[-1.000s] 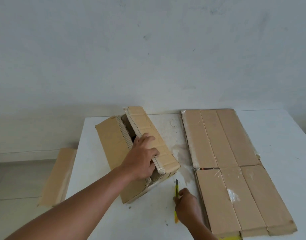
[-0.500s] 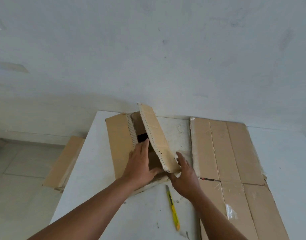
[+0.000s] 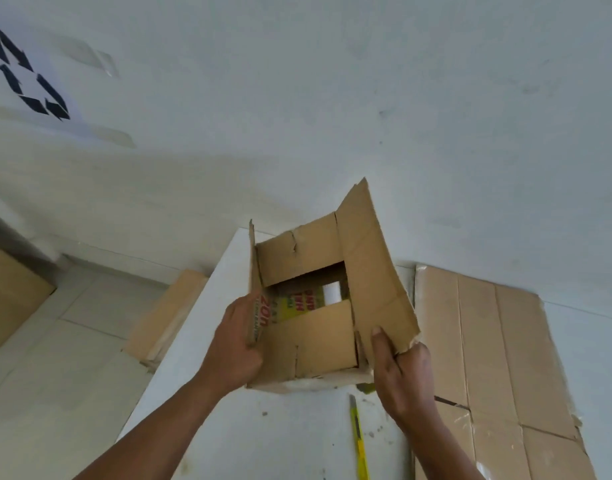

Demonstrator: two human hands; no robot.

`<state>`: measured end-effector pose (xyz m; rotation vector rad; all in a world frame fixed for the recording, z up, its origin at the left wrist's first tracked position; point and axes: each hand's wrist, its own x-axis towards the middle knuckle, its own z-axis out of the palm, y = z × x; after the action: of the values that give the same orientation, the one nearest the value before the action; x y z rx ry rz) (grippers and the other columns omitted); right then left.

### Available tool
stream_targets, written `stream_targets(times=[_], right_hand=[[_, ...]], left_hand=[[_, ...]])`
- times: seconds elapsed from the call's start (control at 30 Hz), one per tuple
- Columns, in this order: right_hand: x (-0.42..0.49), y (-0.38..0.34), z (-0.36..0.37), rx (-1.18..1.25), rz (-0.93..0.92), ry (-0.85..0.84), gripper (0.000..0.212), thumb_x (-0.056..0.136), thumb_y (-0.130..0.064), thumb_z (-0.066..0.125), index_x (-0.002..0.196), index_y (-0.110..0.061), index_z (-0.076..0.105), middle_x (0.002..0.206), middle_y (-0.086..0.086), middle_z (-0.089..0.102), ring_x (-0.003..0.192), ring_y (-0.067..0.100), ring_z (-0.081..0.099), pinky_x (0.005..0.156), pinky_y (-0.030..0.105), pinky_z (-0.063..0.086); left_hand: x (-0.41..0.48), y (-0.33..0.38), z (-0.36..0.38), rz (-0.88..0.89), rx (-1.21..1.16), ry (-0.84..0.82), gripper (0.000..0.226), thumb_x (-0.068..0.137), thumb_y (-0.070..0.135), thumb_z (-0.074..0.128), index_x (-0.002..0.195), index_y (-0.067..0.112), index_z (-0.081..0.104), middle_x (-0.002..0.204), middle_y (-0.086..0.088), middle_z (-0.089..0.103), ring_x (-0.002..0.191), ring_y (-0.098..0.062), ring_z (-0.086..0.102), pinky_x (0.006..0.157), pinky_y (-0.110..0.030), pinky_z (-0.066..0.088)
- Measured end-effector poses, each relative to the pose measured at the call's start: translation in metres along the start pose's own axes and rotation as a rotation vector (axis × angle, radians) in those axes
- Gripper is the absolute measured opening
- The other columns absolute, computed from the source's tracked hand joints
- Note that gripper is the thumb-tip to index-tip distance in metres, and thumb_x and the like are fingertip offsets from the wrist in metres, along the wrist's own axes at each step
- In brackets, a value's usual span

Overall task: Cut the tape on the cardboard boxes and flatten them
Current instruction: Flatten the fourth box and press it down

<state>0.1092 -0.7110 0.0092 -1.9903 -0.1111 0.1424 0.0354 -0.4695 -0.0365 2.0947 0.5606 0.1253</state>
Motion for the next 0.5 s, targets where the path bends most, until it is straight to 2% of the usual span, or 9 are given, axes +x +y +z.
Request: stream_targets(times=[0.07, 0.1, 0.13, 0.2, 0.23, 0.3, 0.37, 0.43, 0.5], right_hand=[[-0.009, -0.015, 0.009, 0.034, -0.080, -0.045, 0.047, 0.096, -0.028, 0.057, 0.052, -0.018, 0.041, 0.041, -0.008, 0.038, 0.036, 0.006, 0.035, 0.039, 0.024, 0.027], [-0.013, -0.021, 0.016, 0.053, -0.105, -0.082, 0.046, 0.096, -0.027, 0.057, 0.053, -0.018, 0.043, 0.042, -0.008, 0.038, 0.038, 0.007, 0.036, 0.040, 0.024, 0.027], [-0.018, -0.028, 0.024, 0.075, -0.121, -0.124, 0.045, 0.096, -0.028, 0.057, 0.055, -0.015, 0.045, 0.044, -0.008, 0.040, 0.040, 0.007, 0.038, 0.041, 0.023, 0.028], [-0.027, -0.041, 0.044, 0.094, -0.160, -0.204, 0.041, 0.094, -0.033, 0.054, 0.060, -0.012, 0.046, 0.049, -0.007, 0.044, 0.044, 0.006, 0.040, 0.043, 0.024, 0.031], [-0.032, -0.048, 0.056, 0.080, -0.195, -0.236, 0.038, 0.094, -0.034, 0.053, 0.062, -0.015, 0.046, 0.052, -0.007, 0.044, 0.047, 0.005, 0.041, 0.044, 0.025, 0.032], [-0.041, -0.062, 0.080, 0.032, -0.276, -0.279, 0.035, 0.098, -0.029, 0.051, 0.064, -0.031, 0.045, 0.058, -0.011, 0.047, 0.052, 0.006, 0.043, 0.051, 0.023, 0.033], [-0.050, -0.073, 0.103, -0.009, -0.315, -0.282, 0.036, 0.100, -0.023, 0.049, 0.070, -0.042, 0.045, 0.064, -0.018, 0.049, 0.059, 0.006, 0.047, 0.057, 0.016, 0.033], [-0.059, -0.081, 0.124, -0.038, -0.315, -0.272, 0.028, 0.101, -0.026, 0.046, 0.079, -0.042, 0.053, 0.070, -0.023, 0.054, 0.066, 0.003, 0.053, 0.062, 0.014, 0.036], [-0.068, -0.084, 0.140, -0.080, -0.288, -0.266, 0.023, 0.100, -0.034, 0.041, 0.100, -0.034, 0.064, 0.087, -0.022, 0.064, 0.084, 0.002, 0.061, 0.073, 0.022, 0.047]], left_hand=[[-0.008, -0.017, -0.013, -0.010, -0.034, -0.007, 0.081, 0.085, 0.002, 0.073, 0.136, 0.050, 0.032, 0.130, 0.028, 0.043, 0.123, -0.009, 0.046, 0.106, -0.043, 0.046], [-0.010, -0.028, -0.019, -0.041, 0.006, -0.025, 0.079, 0.083, 0.010, 0.077, 0.139, 0.044, 0.033, 0.134, 0.024, 0.041, 0.124, -0.014, 0.048, 0.105, -0.042, 0.048], [-0.010, -0.037, -0.025, -0.093, 0.118, -0.051, 0.080, 0.080, 0.019, 0.081, 0.144, 0.035, 0.035, 0.146, 0.013, 0.035, 0.130, -0.023, 0.048, 0.105, -0.043, 0.050], [-0.006, -0.054, -0.033, -0.172, 0.454, -0.086, 0.090, 0.076, 0.035, 0.081, 0.151, 0.024, 0.034, 0.163, -0.007, 0.005, 0.146, -0.039, 0.027, 0.108, -0.047, 0.047], [-0.003, -0.058, -0.036, -0.141, 0.520, -0.062, 0.085, 0.078, 0.034, 0.078, 0.151, 0.023, 0.036, 0.164, -0.011, -0.001, 0.149, -0.039, 0.019, 0.111, -0.044, 0.043], [0.002, -0.055, -0.044, 0.027, 0.359, -0.038, 0.064, 0.091, 0.017, 0.065, 0.149, 0.029, 0.040, 0.166, -0.002, 0.011, 0.148, -0.027, 0.030, 0.107, -0.029, 0.041], [0.005, -0.042, -0.055, 0.080, -0.021, -0.157, 0.055, 0.102, 0.010, 0.052, 0.145, 0.041, 0.040, 0.156, 0.014, 0.037, 0.141, -0.007, 0.042, 0.108, -0.021, 0.036], [0.008, -0.033, -0.064, 0.001, -0.409, -0.299, 0.039, 0.106, 0.029, 0.047, 0.143, 0.042, 0.044, 0.144, 0.018, 0.053, 0.133, 0.003, 0.048, 0.112, -0.023, 0.037], [0.009, -0.034, -0.073, -0.033, -0.525, -0.331, 0.047, 0.100, 0.053, 0.040, 0.141, 0.035, 0.054, 0.133, 0.017, 0.063, 0.127, 0.000, 0.054, 0.109, -0.027, 0.040]])
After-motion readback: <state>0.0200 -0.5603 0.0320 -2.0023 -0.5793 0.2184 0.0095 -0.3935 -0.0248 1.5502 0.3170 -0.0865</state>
